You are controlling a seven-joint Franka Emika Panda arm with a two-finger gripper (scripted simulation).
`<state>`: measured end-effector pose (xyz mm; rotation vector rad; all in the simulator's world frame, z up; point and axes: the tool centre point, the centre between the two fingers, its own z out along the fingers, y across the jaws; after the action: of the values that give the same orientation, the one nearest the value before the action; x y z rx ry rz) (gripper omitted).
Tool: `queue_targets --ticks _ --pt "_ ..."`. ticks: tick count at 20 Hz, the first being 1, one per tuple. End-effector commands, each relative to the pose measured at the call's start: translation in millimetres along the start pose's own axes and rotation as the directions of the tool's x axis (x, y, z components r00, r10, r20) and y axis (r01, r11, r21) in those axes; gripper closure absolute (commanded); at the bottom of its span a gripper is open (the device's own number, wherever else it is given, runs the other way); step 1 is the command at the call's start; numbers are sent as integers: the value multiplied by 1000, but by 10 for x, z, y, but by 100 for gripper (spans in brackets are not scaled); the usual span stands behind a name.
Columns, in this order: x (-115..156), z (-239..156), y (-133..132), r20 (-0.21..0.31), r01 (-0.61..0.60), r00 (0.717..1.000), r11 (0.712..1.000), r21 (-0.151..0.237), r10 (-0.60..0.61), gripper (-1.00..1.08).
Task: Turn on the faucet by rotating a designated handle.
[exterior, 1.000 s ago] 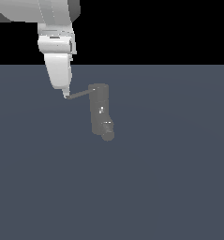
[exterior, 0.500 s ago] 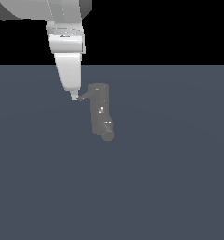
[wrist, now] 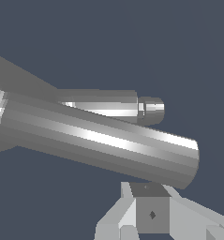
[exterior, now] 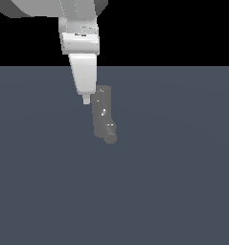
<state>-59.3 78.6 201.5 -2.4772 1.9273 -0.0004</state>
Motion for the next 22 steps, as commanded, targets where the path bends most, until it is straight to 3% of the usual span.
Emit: queue_targets --ticks 1,2,20,21,22 --pt "94 -4 61 -2 -10 1000 1000 -2 10 108" --pt "20 0 19 0 -1 1000 1000 0 1 108" --pt "1152 -5 40 -2 -9 1000 1000 -2 9 108" --pt "1152 -5 40 -2 -9 1000 1000 -2 9 108" --pt "923 -1 -8 2 24 1000 1000 -2 -24 108"
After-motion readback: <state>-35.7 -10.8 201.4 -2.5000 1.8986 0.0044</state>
